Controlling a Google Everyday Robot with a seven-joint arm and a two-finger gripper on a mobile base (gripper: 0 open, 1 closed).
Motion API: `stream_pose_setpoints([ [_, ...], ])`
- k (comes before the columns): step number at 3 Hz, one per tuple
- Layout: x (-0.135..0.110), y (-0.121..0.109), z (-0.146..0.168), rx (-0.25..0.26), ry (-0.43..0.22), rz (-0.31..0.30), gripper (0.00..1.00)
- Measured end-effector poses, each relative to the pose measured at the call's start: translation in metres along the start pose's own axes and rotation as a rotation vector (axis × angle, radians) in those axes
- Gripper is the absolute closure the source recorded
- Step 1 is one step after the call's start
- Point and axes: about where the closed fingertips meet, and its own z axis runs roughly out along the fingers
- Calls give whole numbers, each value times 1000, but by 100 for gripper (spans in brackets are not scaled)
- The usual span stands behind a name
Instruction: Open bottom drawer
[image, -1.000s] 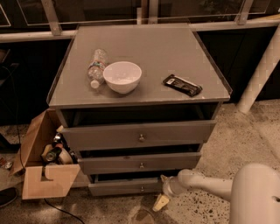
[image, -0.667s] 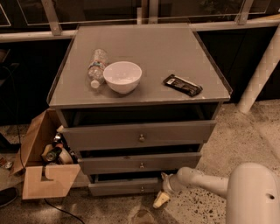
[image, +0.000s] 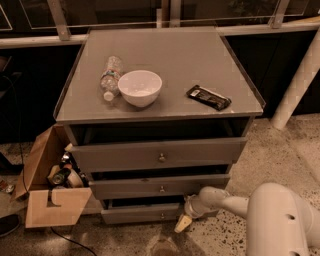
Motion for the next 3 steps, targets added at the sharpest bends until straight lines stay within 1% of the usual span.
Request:
stream_pose_setpoints([
  [1, 16, 7, 23, -40, 51, 4, 0],
  [2, 17, 9, 22, -49, 60, 6, 0],
  [3, 29, 31, 1, -89, 94, 21, 0],
])
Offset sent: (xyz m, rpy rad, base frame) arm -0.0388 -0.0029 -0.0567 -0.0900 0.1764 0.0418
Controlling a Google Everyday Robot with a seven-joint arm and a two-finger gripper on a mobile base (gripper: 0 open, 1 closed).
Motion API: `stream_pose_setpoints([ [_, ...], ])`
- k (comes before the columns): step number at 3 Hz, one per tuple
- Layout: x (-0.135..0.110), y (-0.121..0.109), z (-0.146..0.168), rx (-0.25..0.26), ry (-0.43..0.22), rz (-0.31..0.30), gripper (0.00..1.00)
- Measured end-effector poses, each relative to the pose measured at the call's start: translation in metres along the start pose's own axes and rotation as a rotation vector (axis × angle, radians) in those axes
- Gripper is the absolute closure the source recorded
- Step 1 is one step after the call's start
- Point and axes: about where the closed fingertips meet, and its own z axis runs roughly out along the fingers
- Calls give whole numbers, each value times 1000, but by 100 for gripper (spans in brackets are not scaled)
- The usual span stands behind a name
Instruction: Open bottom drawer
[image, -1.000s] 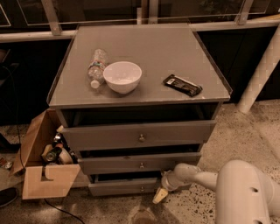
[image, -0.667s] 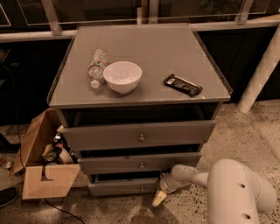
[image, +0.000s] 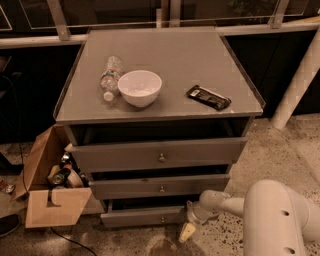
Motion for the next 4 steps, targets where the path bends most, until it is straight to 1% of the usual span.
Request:
stream_pose_setpoints([
  [1, 18, 56, -24, -68, 16, 30, 0],
  [2, 23, 79, -23, -104, 24, 28, 0],
  [3, 23, 79, -24, -104, 23, 28, 0],
  [4, 3, 59, -30, -54, -4, 11, 0],
])
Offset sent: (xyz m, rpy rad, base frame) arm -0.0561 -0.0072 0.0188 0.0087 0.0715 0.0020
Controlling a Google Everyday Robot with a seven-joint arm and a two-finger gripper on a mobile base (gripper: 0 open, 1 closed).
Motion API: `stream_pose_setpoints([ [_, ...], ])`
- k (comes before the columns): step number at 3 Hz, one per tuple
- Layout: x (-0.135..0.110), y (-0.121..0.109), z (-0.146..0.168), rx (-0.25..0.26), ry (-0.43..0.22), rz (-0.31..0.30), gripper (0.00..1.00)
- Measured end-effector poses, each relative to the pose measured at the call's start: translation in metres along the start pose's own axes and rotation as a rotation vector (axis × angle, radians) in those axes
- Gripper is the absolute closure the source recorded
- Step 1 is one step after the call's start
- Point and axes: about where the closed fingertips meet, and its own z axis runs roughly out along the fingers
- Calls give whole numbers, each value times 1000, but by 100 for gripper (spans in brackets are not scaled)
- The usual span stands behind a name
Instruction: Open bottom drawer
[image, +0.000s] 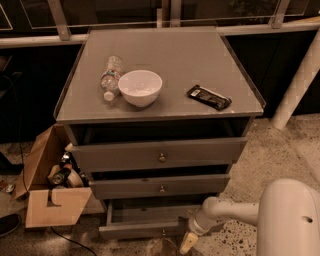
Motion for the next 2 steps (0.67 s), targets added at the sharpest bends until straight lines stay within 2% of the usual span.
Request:
stream_pose_setpoints([
  [1, -21, -22, -13, 53, -28, -23, 0],
  [2, -23, -23, -14, 56, -29, -24, 0],
])
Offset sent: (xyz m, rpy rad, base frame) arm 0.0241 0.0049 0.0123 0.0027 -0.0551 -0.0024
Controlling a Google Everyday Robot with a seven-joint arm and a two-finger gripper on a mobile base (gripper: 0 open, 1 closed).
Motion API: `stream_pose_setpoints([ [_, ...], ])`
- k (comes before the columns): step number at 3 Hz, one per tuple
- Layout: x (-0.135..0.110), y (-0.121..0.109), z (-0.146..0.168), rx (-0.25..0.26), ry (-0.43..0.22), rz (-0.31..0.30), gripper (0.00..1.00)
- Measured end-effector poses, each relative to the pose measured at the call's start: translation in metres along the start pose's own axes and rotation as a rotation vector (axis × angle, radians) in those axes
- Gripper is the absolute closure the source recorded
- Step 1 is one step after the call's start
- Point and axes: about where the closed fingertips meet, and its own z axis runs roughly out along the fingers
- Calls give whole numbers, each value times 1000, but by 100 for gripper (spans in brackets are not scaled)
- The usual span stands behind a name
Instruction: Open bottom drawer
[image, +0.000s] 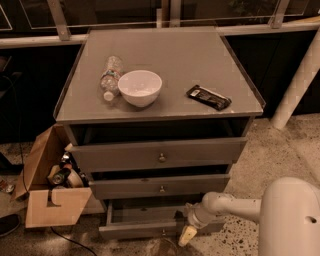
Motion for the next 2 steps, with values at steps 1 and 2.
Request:
stream_pose_setpoints([
  [1, 16, 5, 21, -20, 17, 21, 0],
  [2, 32, 10, 39, -39, 39, 41, 0],
])
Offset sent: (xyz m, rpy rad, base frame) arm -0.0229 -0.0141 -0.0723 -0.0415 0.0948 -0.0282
